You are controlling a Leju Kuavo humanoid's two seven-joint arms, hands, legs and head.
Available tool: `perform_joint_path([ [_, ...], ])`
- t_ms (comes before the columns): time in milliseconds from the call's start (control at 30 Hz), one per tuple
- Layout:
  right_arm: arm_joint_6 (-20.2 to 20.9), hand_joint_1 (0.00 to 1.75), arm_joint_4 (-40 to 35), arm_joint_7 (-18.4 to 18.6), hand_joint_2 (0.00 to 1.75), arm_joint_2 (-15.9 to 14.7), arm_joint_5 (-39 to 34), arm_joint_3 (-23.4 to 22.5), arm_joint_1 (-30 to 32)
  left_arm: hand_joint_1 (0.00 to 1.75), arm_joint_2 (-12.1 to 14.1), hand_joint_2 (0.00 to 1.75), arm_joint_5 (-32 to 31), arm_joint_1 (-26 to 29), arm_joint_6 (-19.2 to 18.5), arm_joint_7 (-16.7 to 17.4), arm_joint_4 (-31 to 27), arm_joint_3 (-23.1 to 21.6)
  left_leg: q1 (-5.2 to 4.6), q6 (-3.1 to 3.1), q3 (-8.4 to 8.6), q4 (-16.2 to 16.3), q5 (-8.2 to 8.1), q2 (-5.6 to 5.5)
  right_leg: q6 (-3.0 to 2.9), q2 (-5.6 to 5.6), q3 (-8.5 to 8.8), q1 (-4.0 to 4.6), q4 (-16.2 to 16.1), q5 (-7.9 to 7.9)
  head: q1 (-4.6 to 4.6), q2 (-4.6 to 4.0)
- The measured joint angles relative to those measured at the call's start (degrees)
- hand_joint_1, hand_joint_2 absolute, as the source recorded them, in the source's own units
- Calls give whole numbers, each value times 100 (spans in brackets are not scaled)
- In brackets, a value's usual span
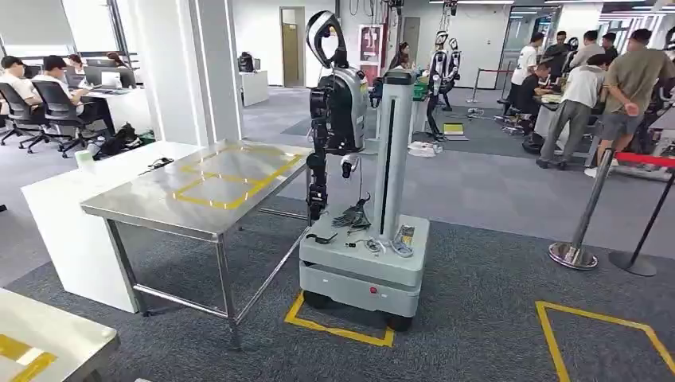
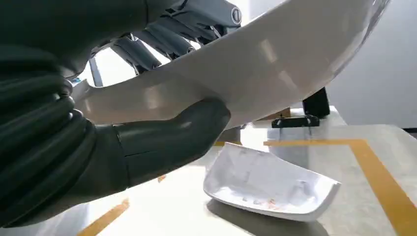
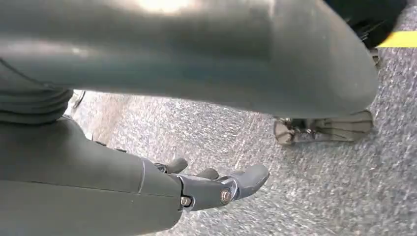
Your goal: Take the parts from the cabinet and place them on the table.
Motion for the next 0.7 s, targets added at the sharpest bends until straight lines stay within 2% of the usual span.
perform_joint_path([
  [33, 0, 0, 0, 0, 0, 2, 0, 0, 3, 175, -17, 175, -7, -6, 0, 33, 0, 2, -19, -34, -8, -5, 13, -69, 15, -83, 15, 16, -30, 13, 4, 0],
  [67, 2, 0, 0, -2, 0, 2, 0, 0, 1, 175, -35, 175, -15, -4, -11, 41, 2, 2, 3, -73, -23, -25, 37, -113, 26, -154, 13, 34, -34, 17, 2, 0],
  [133, -4, 0, 0, -2, 0, 2, 0, 0, -13, 175, -37, 175, -24, 0, -13, 48, 0, 2, 19, -166, -33, -97, 95, -215, -9, -241, 21, 60, -65, 44, 2, 0],
  [167, -9, 0, 0, -2, 0, 9, 0, 0, -13, 175, -19, 175, -24, 8, -13, 57, -4, 2, 33, -195, -53, -96, 102, -228, -32, -313, 56, -30, -206, 137, 2, 0],
  [200, -9, 0, 0, -2, 0, 13, 0, 0, -17, 175, -11, 175, -24, 4, -15, 57, 2, 2, -12, -188, -118, 12, 4, 62, -58, -370, 85, -14, -267, 172, -2, 0],
  [233, -9, 0, 0, -2, 0, 13, 0, 0, -9, 175, -22, 175, -24, -30, -15, 63, 4, 2, -20, -192, -259, 314, -225, 238, -92, -422, 85, -8, -281, 196, -7, 0],
  [300, -17, 0, 0, -2, 0, 13, 2, 0, 12, 175, -50, 175, -24, -26, -15, 59, 4, 2, -17, -234, -581, 1138, -626, 343, -101, -544, 74, 5, -280, 190, -9, 0],
  [333, -18, 0, 0, -2, 0, 13, 2, 0, 13, 175, -59, 175, -24, 1, -17, 59, 13, 2, -15, -252, -691, 1436, -718, 359, -103, -602, 66, 5, -276, 188, -9, 0],
  [367, -15, 0, 0, 0, 0, 13, 2, 0, 13, 175, -68, 175, -24, 14, -17, 59, 24, 2, -12, -263, -680, 1470, -675, 375, -100, -654, 56, 3, -266, 186, -9, 0],
  [400, -15, 0, 0, -2, 0, 13, 2, 0, 13, 175, -72, 175, -24, 12, -17, 61, 28, 2, -8, -274, -560, 1273, -531, 395, -94, -714, 44, 0, -247, 180, -11, 0],
  [433, -16, 0, 0, -2, 0, 22, 2, -2, 13, 175, -72, 175, -24, 8, -18, 59, 24, 2, -7, -284, -335, 893, -323, 428, -78, -768, 41, -9, -226, 165, -7, 0],
  [467, -15, 0, 0, -2, 0, 31, 2, -2, 12, 175, -72, 175, -24, -1, -17, 61, 20, 2, -8, -293, -56, 415, -120, 529, -49, -811, 37, -14, -187, 138, -11, 0],
  [500, -18, 0, 0, -2, 0, 29, 2, -2, 11, 175, -74, 175, -24, -13, -17, 61, 20, 2, -11, -302, 142, 15, -87, 763, -12, -860, 27, 7, -124, 100, -9, 0],
  [533, -15, 0, 0, -2, 0, 24, 0, -2, 9, 175, -83, 175, -24, -54, -17, 57, 11, 2, -82, -211, 193, -37, -144, 796, 29, -890, -8, 48, -49, 56, -18, 0],
  [567, -15, 0, 0, -2, 0, 24, 2, 0, 8, 175, -83, 175, -24, -36, -17, 61, 4, 2, -63, -101, 163, -16, -141, 687, 37, -941, -9, 64, -56, 57, 4, 0],
  [633, -15, 0, 0, -2, 0, 24, 2, 0, 2, 175, -81, 175, -24, -1, -17, 61, 9, 2, -67, -44, 127, 1, -132, 598, 52, -1029, 6, 67, -66, 58, 7, 0],
  [667, -15, 0, 0, -2, 0, 22, 2, -2, 0, 175, -76, 175, -24, -3, -17, 61, 17, 2, -41, 2, 124, -19, -107, 545, 81, -1087, 6, 71, -42, 33, 7, 0],
  [700, -15, 0, 0, -2, 0, 24, 2, 0, 0, 175, -74, 175, -24, -10, -17, 61, 11, 2, -28, 27, 119, -20, -95, 505, 136, -876, -15, 33, 53, -57, 4, 0],
])
